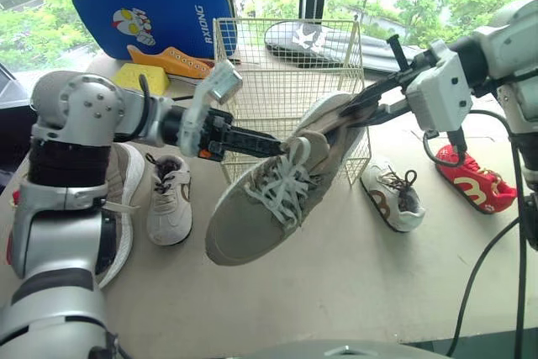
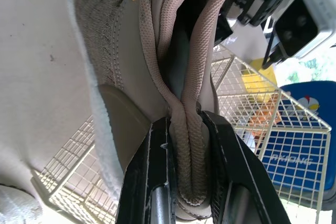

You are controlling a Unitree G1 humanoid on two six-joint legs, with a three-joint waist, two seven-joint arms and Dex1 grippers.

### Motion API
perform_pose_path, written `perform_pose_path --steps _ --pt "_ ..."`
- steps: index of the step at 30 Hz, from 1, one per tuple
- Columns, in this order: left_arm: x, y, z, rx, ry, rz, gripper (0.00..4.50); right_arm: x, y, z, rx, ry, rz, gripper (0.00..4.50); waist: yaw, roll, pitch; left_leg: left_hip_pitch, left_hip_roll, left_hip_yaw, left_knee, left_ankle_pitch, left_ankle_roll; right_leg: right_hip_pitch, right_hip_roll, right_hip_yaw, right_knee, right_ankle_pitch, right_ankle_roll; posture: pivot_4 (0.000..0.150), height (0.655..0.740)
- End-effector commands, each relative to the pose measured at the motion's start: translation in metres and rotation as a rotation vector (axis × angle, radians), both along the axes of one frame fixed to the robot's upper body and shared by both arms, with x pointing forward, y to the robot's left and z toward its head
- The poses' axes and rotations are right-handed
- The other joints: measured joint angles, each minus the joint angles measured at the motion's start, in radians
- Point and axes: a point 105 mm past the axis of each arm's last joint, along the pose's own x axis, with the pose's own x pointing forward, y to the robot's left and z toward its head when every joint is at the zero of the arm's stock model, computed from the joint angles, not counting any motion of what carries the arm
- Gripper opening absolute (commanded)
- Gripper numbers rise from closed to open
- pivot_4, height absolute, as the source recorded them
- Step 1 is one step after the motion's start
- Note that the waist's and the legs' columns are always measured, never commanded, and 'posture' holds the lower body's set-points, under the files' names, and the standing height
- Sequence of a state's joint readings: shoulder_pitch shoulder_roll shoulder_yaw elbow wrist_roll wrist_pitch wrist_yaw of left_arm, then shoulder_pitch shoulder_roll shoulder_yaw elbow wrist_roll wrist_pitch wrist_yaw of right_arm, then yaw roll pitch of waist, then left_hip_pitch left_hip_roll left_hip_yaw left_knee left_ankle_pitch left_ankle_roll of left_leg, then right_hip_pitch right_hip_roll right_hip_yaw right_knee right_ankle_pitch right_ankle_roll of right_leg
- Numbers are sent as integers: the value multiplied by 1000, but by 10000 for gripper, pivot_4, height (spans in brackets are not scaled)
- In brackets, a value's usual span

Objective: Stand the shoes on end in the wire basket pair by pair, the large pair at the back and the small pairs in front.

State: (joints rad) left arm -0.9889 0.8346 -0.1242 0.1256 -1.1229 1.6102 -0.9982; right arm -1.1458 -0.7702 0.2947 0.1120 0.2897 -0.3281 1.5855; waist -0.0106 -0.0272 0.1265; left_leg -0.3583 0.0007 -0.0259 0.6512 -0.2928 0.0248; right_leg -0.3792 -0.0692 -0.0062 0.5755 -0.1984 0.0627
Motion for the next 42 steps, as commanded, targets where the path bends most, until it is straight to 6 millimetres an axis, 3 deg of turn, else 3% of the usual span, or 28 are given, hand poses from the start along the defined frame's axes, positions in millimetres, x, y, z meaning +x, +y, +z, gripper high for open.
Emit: perform_pose_path --steps 1,2,8,20,21,22,25,28,33,37,39,41,42 --pt "-25 -25 0 -68 32 -197 25318 -15 12 41 154 -109 89 244 -1 0 0 0 0 0 0 0 0 0 0 0 0 0 0 1500 7400" --pt "-23 -26 -1 -83 44 -196 20128 -17 13 43 162 -105 94 244 -1 0 0 0 0 0 0 0 0 0 0 0 0 0 0 1500 7400" --pt "-16 -26 6 -191 58 -166 3306 -22 16 52 197 -101 103 244 1 0 0 0 -1 -2 1 0 0 1 -1 -1 0 0 0 1500 7400" --pt "-17 -24 14 -289 -34 -116 1545 -20 5 39 163 53 6 243 2 -1 -1 0 0 -3 1 1 -1 1 -1 -2 0 0 0 1500 7400" --pt "-17 -23 14 -297 -48 -108 1417 -20 5 39 166 52 1 10288 1 -1 -1 0 0 -3 1 1 -1 2 -1 -2 0 0 0 1500 7400" --pt "-17 -23 16 -310 -67 -98 1414 -20 5 40 173 36 -6 12194 1 -1 -1 0 1 -3 1 1 -1 2 -1 -2 0 0 0 1500 7400" --pt "-18 -22 19 -332 -122 -76 1176 -15 1 48 232 -15 -60 25524 1 -1 -1 0 1 -3 1 1 -1 2 -2 -1 0 0 0 1500 7400" --pt "-16 -20 22 -372 -173 -28 1057 -9 -18 55 282 21 -187 31035 2 -1 -2 0 1 -3 0 1 -1 2 -2 -2 -1 0 0 1500 7400" --pt "-15 -15 25 -414 -267 57 59 1 -53 73 474 162 -423 31035 5 -2 -2 0 1 -3 0 1 -1 2 -4 -1 -2 0 -2 1500 7400" --pt "-12 -11 33 -466 -336 125 59 5 -78 72 620 328 -598 31035 7 -1 -3 0 1 -3 0 1 -2 2 -8 -2 -2 -2 -5 1500 7400" --pt "-8 -9 39 -505 -366 170 0 3 -93 62 638 380 -664 36227 12 -2 -3 0 1 -3 -1 1 -2 2 -10 -3 -2 -2 -5 1500 7400" --pt "-6 -7 42 -527 -373 196 0 1 -102 56 671 428 -720 44392 15 -2 -3 0 1 -3 0 1 -1 2 -11 -3 -3 -2 -5 1500 7400" --pt "-5 -6 44 -540 -388 208 0 -1 -108 54 736 525 -757 44392 16 -1 -3 0 0 -2 0 1 -1 2 -12 -2 -3 -2 -5 1500 7400"
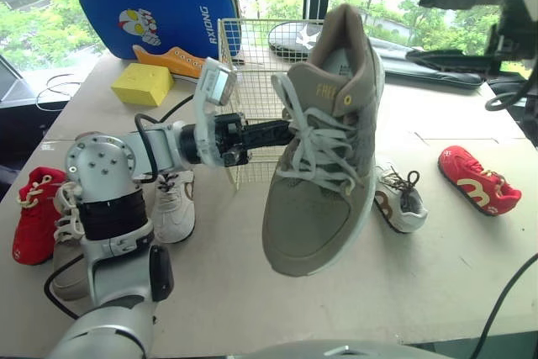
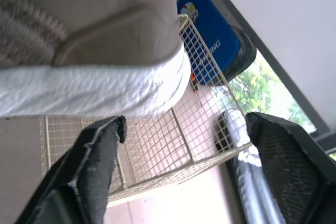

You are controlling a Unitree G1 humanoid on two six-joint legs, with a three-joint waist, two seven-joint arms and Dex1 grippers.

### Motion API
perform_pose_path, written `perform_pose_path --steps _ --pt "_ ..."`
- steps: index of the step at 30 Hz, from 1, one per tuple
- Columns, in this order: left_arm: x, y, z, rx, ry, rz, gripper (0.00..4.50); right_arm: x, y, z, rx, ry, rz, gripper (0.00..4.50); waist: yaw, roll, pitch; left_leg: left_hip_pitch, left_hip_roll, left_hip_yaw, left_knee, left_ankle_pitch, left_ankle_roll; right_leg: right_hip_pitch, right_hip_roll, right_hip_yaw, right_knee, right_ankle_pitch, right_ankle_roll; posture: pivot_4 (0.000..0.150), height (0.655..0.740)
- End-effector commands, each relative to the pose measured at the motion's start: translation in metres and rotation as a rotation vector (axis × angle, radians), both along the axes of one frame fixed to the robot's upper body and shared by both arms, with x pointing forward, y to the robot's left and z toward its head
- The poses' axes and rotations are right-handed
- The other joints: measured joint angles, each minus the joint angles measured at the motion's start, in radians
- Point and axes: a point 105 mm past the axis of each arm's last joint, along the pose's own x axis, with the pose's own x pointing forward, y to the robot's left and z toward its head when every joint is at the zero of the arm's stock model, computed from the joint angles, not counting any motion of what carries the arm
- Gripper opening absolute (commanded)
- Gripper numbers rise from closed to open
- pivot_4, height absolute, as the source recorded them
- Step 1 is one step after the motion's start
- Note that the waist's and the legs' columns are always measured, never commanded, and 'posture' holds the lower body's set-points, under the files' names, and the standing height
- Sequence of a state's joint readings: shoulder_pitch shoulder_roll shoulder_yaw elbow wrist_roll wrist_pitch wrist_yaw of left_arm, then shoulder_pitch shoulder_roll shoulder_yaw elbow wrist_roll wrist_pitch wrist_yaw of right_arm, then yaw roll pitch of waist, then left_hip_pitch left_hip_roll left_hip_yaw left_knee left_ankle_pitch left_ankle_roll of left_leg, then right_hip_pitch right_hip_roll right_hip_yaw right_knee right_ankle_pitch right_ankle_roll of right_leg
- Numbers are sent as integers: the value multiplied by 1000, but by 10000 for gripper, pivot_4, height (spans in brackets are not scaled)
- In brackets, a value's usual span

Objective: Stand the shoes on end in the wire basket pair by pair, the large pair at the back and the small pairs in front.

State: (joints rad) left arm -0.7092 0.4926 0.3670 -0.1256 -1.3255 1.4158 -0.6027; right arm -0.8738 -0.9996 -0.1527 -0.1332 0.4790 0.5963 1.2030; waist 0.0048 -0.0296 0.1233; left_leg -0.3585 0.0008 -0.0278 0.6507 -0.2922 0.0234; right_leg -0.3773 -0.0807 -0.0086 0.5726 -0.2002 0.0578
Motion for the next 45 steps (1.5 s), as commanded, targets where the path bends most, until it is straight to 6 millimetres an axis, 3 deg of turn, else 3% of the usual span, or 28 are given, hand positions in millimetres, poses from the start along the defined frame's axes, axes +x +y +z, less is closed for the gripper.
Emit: perform_pose_path --steps 1,3,5,8,15,27,31,32,33,35,40,41,45 --pt "-3 5 25 -96 -104 30 0 -17 -16 10 199 123 -64 44392 2 2 0 0 0 1 0 0 0 0 0 0 0 0 0 1500 7400" --pt "-1 7 29 -109 -125 58 0 -32 -19 -7 295 354 -47 44392 9 1 0 0 0 1 0 0 0 0 0 0 0 0 0 1500 7400" --pt "0 9 34 -112 -161 76 0 -34 -19 -19 451 543 -51 44392 10 0 -1 -1 0 -2 0 0 0 0 -1 -1 0 0 0 1500 7400" --pt "1 9 37 -77 -240 102 0 -37 -3 -38 549 699 4 44392 6 -1 -3 0 1 0 -1 0 0 0 -1 -1 -1 2 -3 1500 7400" --pt "8 3 38 26 -423 135 0 -28 29 -60 611 837 69 44392 11 4 -2 -1 -2 0 -1 1 2 0 6 -1 0 2 -4 1500 7400" --pt "5 -11 31 97 -590 113 0 -32 89 -61 571 1004 285 44392 7 5 -2 -2 -6 -1 -1 0 10 0 7 0 1 2 -4 1500 7400" --pt "3 -15 29 94 -603 116 0 -37 97 -58 579 1030 322 25703 7 5 -2 -2 -6 -2 -1 0 10 0 8 1 1 2 -4 1500 7400" --pt "2 -16 28 95 -604 115 0 -38 97 -57 592 1033 328 24205 7 4 -2 -2 -6 -2 -1 0 10 0 8 0 0 2 -4 1500 7400" --pt "2 -17 27 94 -603 114 0 -39 97 -56 607 1037 331 18690 6 4 -2 -3 -6 -2 -1 0 10 0 8 0 0 2 -3 1500 7400" --pt "0 -18 25 94 -598 111 0 -40 97 -56 623 1040 321 12960 6 4 -2 -3 -6 -2 -1 0 10 0 8 0 0 2 -3 1500 7400" --pt "1 -15 26 107 -577 140 0 -42 92 -52 684 1006 298 10498 6 4 -2 -3 -6 -3 -1 0 11 0 8 0 0 2 -3 1500 7400" --pt "-2 -14 27 93 -552 125 9479 -42 90 -52 698 999 292 10485 6 4 -2 -3 -6 -3 -1 0 11 0 8 0 0 2 -3 1500 7400" --pt "6 1 40 63 -497 242 26990 -41 79 -49 741 929 262 10472 6 4 -2 -3 -5 -3 -1 -1 11 0 9 0 0 2 -3 1500 7400"
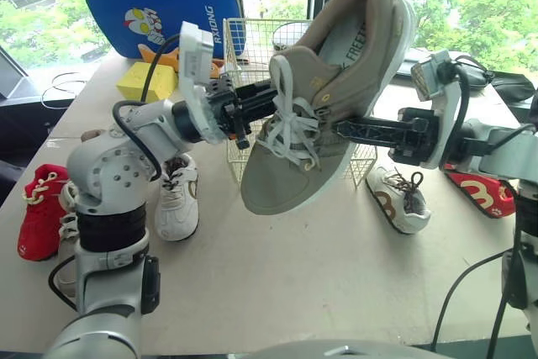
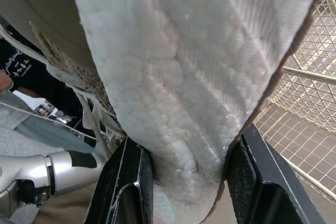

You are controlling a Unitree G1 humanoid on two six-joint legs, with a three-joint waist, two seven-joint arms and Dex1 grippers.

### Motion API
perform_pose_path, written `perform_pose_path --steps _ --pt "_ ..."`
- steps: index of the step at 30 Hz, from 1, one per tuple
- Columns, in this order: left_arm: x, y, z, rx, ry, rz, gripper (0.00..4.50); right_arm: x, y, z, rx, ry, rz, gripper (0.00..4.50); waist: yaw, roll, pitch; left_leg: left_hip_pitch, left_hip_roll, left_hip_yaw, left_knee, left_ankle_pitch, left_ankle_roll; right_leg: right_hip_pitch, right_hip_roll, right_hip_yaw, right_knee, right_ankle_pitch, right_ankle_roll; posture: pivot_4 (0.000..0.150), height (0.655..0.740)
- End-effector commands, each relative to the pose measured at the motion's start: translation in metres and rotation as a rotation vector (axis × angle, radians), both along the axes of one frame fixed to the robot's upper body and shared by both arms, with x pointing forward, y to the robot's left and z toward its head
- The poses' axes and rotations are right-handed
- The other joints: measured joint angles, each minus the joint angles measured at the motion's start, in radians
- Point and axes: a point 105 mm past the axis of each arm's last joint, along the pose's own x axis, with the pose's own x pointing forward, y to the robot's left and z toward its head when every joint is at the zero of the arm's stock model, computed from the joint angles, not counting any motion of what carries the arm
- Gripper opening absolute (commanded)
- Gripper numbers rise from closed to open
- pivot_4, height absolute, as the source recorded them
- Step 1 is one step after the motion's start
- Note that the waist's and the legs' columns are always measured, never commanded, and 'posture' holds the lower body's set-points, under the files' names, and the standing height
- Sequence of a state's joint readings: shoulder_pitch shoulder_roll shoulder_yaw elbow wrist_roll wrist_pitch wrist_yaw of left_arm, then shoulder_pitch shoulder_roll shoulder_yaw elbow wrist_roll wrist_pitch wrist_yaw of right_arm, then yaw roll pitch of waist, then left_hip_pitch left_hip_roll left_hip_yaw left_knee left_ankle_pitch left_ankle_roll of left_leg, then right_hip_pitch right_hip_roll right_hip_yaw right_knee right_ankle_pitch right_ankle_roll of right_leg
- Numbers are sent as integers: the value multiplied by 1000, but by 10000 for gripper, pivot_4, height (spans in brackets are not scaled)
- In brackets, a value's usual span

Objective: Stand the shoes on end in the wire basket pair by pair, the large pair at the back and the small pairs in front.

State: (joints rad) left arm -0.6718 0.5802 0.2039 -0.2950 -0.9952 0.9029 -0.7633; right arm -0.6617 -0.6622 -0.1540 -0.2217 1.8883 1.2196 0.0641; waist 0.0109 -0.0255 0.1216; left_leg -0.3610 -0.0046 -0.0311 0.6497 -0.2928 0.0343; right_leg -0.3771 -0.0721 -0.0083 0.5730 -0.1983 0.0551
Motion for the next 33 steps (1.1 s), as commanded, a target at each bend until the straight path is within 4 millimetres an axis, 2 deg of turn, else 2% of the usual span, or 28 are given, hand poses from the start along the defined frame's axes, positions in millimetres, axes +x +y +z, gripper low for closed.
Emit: perform_pose_path --steps 1,2,5,7,11,14,18,23,25,29,33 --pt "-5 10 15 -25 -3 63 31692 -4 -14 32 114 -149 -52 10470 -1 0 0 0 0 0 0 0 0 0 0 0 0 0 0 1500 7400" --pt "-7 17 14 -10 -3 102 36248 -5 -19 38 131 -203 -72 10468 -1 0 0 0 0 0 0 0 0 0 0 0 0 0 0 1500 7400" --pt "-19 27 8 45 7 146 36560 -4 -31 46 139 -282 -106 10457 -3 0 0 0 0 0 0 0 0 0 0 0 0 0 1 1500 7400" --pt "-30 31 6 51 -20 181 36560 5 -43 54 130 -344 -162 10456 -3 1 1 0 1 0 0 0 0 0 0 0 0 0 0 1500 7400" --pt "-62 34 -15 130 -33 197 36560 37 -66 83 1 -619 -303 10454 -7 3 2 1 3 3 0 0 0 0 0 2 -3 0 0 1500 7400" --pt "-71 31 -21 124 -57 227 36560 58 -71 97 -111 -795 -320 10451 -9 5 4 2 5 5 0 0 0 -1 0 2 -5 -1 0 1500 7400" --pt "-78 24 -32 141 -65 237 36560 91 -64 104 -290 -976 -265 10449 -18 5 4 4 6 6 -1 0 -1 -1 2 3 -4 0 0 1500 7400" --pt "-76 23 -31 118 -85 271 36560 108 -44 109 -305 -983 -165 10448 -24 5 4 4 6 7 -2 3 -6 -1 2 4 -3 0 0 1500 7400" --pt "-74 23 -30 109 -95 286 36560 111 -36 116 -317 -1046 -169 10447 -29 5 4 4 6 8 -3 3 -6 -1 2 4 -3 0 -1 1500 7400" --pt "-74 23 -29 84 -100 306 36560 117 -32 127 -305 -1088 -224 10031 -32 5 4 9 7 12 -6 3 -6 -1 2 8 -2 0 -1 1500 7400" --pt "-71 28 -28 77 -102 330 36560 108 -26 136 -304 -1145 -191 9915 -29 5 4 11 7 13 -7 3 -6 -1 2 9 -1 0 -1 1500 7400"
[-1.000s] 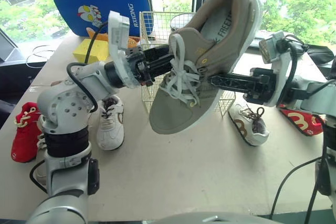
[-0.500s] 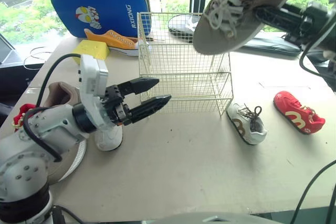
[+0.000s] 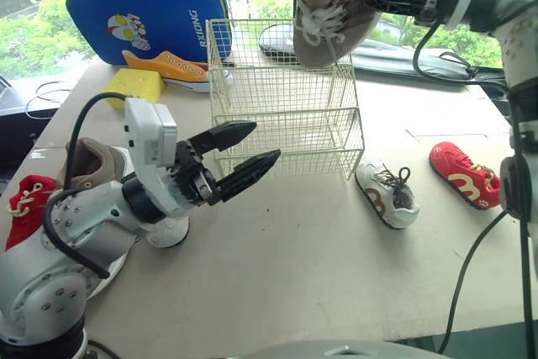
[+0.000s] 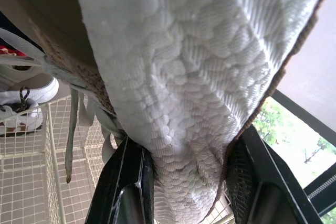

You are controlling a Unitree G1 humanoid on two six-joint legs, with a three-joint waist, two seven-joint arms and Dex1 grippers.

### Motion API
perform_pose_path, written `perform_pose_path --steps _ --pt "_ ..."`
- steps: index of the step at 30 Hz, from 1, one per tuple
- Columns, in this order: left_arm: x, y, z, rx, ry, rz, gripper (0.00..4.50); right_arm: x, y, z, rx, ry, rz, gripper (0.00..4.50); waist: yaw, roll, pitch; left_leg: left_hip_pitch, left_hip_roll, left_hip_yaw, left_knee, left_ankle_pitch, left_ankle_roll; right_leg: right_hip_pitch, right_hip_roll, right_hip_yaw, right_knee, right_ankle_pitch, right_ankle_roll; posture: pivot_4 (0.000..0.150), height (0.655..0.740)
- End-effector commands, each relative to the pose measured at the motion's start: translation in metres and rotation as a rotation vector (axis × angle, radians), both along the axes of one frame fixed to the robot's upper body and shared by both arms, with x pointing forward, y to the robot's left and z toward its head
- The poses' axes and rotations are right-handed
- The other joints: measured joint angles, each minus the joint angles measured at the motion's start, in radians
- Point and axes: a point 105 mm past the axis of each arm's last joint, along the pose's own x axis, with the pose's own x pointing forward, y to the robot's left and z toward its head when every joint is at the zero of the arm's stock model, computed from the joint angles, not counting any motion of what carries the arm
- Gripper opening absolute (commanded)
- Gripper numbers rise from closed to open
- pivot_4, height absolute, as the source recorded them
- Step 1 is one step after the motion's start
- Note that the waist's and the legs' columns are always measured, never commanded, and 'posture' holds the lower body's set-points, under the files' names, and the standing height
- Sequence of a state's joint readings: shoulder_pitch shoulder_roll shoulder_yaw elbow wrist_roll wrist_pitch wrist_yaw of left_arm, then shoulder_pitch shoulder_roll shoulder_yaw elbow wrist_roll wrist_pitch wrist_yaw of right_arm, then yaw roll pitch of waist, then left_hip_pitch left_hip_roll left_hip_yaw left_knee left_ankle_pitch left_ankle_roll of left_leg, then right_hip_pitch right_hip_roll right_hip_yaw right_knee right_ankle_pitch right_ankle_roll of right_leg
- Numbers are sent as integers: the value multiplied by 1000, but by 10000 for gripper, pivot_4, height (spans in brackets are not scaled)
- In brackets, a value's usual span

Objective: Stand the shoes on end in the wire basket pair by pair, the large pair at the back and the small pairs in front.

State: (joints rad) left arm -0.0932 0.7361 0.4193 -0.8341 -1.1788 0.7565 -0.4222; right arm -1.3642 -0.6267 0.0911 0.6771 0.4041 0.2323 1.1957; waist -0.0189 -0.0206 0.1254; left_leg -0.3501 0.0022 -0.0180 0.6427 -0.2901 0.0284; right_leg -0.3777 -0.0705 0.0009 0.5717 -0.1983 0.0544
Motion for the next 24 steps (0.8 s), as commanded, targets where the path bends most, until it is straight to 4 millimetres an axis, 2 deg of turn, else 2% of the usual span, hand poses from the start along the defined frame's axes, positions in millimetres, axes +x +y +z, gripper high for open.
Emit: perform_pose_path --steps 1,4,7,15,20,24 --pt "-1 2 8 -16 -46 17 36560 -15 1 34 15 -132 18 9915 2 0 0 0 0 0 0 0 0 0 0 0 0 0 0 1500 7400" --pt "2 5 8 -21 -47 26 36560 -16 0 43 -8 -169 1 9908 6 2 2 0 0 0 0 0 0 0 0 0 0 0 0 1500 7400" --pt "4 5 8 -32 -54 35 36560 -13 -2 42 -30 -177 -19 9906 6 2 1 0 -1 0 -2 1 -1 0 0 0 0 0 0 1500 7400" --pt "8 4 8 -38 -71 41 36560 2 -3 11 -151 -110 -2 9904 4 0 0 0 -1 2 -3 1 -1 0 -1 1 0 0 0 1500 7400" --pt "11 2 6 -41 -77 40 36560 18 8 -9 -213 -102 -20 9882 1 -1 0 4 -1 6 -5 1 -1 0 0 2 0 0 0 1500 7400" --pt "10 4 4 -51 -82 53 36560 17 19 -43 -304 46 89 9668 3 -2 -1 4 0 7 -5 1 -1 0 0 3 0 0 0 1500 7400"
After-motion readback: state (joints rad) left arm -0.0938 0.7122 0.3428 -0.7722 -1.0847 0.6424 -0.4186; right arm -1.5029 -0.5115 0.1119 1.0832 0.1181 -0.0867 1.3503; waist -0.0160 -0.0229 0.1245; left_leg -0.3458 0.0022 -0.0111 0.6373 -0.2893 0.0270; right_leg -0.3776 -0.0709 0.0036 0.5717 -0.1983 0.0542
